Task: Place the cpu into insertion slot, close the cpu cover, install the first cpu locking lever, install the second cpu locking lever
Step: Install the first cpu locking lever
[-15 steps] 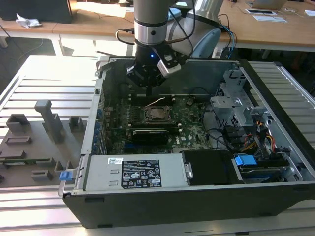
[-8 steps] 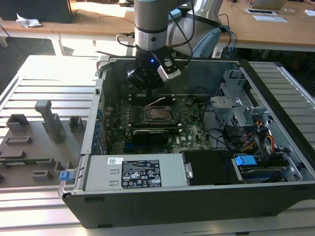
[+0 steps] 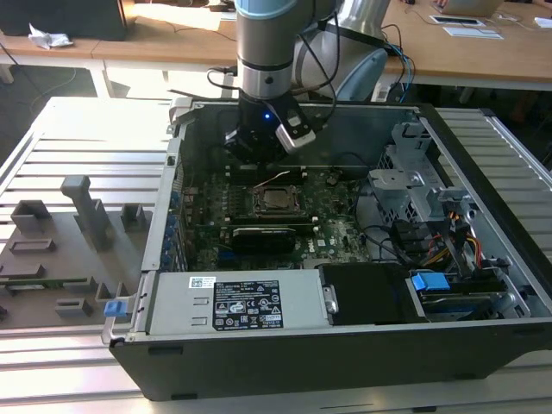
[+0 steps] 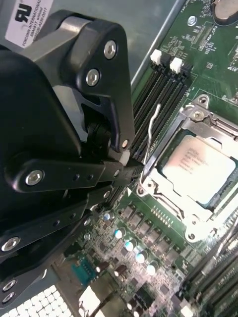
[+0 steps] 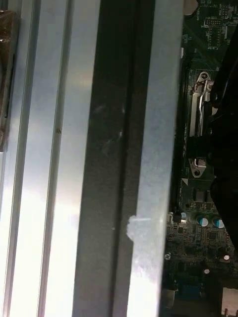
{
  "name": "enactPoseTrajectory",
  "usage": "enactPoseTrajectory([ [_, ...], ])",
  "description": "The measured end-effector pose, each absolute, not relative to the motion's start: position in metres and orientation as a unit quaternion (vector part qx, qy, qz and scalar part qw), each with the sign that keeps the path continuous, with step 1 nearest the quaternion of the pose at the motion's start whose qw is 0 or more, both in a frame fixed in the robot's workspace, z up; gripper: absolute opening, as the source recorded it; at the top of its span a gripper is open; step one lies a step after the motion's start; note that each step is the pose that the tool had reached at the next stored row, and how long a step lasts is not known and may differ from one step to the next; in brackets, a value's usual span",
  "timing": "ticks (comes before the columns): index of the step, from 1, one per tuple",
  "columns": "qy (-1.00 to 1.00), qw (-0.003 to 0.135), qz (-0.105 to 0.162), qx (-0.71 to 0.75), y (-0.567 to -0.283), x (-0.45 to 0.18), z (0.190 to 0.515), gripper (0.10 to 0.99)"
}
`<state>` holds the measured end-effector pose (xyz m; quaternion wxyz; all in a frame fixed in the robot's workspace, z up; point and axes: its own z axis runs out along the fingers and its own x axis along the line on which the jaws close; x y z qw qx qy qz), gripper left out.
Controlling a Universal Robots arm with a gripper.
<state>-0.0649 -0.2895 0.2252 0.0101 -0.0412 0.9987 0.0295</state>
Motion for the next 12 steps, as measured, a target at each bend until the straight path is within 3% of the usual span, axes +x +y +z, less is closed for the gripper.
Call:
enactPoseTrajectory([
  [12, 0.999, 0.010, 0.030, -0.041, -0.2865, -0.0596, 0.2152, 0.106],
])
